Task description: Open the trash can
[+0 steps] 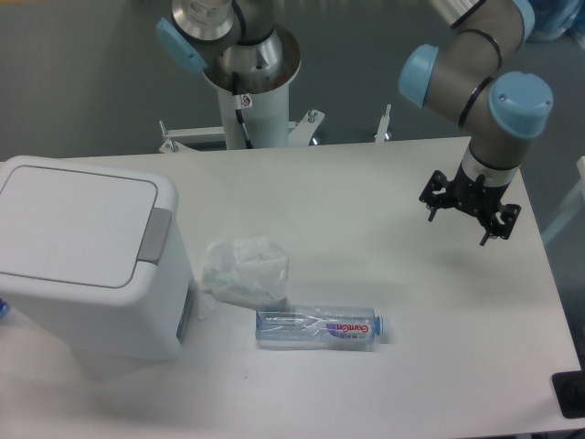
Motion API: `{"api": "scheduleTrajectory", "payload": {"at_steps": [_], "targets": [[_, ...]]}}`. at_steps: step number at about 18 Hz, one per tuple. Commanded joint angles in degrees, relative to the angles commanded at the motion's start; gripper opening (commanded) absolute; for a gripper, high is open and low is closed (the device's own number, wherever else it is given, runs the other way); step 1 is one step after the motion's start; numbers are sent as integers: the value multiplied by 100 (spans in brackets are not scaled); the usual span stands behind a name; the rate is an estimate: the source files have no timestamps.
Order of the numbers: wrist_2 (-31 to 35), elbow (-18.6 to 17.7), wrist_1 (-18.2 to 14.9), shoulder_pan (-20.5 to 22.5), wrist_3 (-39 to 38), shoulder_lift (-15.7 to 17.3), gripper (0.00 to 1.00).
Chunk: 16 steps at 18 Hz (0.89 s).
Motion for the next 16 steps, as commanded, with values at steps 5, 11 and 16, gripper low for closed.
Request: {"api": "scheduleTrajectory", "payload": {"at_steps": [5,11,16], "targets": [[9,9,0,0,0,9,100],[71,9,-35,-9,-595,-9,100],[-211,9,-35,-360,-1659,17,100]]}}
